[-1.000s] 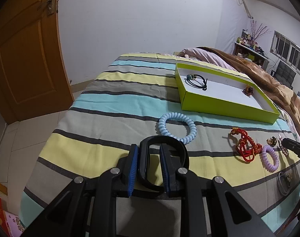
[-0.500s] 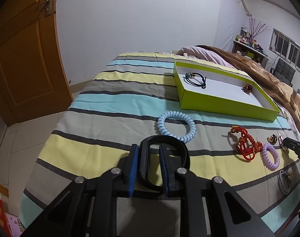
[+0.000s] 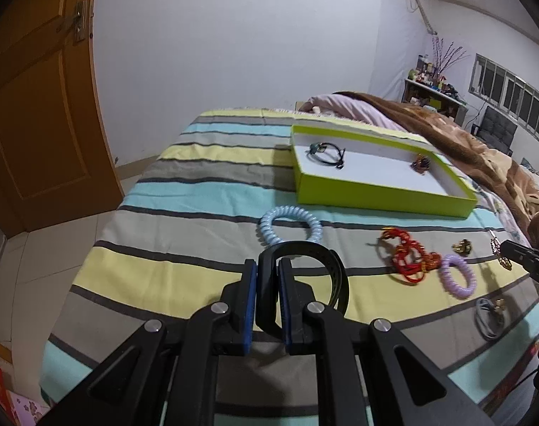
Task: Organize jewelry
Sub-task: 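Carry the wristband and chain bracelet with both grippers into the green box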
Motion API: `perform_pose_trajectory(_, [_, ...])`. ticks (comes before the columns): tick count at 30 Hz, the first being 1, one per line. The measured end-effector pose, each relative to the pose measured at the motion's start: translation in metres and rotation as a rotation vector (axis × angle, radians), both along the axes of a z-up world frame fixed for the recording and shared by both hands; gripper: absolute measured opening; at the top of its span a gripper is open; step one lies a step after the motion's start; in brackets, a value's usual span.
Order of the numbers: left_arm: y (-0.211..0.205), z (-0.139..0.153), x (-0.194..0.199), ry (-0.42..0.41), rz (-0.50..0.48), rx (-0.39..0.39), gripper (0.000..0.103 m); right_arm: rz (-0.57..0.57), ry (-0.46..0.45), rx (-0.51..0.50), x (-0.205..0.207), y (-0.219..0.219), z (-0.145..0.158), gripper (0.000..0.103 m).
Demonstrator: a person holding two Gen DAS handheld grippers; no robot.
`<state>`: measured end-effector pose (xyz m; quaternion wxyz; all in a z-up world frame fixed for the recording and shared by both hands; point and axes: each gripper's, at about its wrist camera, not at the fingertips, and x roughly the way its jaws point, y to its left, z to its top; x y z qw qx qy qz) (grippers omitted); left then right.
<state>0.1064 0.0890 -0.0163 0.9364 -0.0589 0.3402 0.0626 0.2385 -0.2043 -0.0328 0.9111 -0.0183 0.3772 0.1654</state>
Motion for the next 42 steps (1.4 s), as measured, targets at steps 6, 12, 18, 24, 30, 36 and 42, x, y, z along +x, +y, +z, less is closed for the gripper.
perform_pose_trajectory(6, [-0.011,0.018,-0.01,-0.035,-0.029,-0.003,0.013,0.008,-0.047,0.028,-0.017,-0.002,0.018,0.004])
perform_pose_trajectory(12, [-0.03,0.032,-0.01,-0.058,-0.082,-0.008,0.013,0.019,-0.084,0.05,-0.03,-0.003,0.033,0.004])
perform_pose_trajectory(18, [-0.045,0.042,-0.002,-0.08,-0.121,-0.005,0.013,0.033,-0.112,0.059,-0.031,0.0,0.045,0.004])
perform_pose_trajectory(24, [-0.053,0.05,0.013,-0.093,-0.132,-0.001,0.013,0.046,-0.124,0.06,-0.023,0.004,0.049,0.004])
perform_pose_trajectory(30, [-0.051,0.057,0.037,-0.111,-0.129,0.011,0.013,0.062,-0.132,0.049,-0.004,0.012,0.051,0.004])
perform_pose_trajectory(36, [-0.047,0.059,0.068,-0.106,-0.123,0.028,0.013,0.075,-0.139,0.035,0.025,0.021,0.052,0.004])
perform_pose_trajectory(42, [-0.037,0.051,0.104,-0.074,-0.112,0.022,0.013,0.067,-0.12,0.027,0.064,0.025,0.047,0.004])
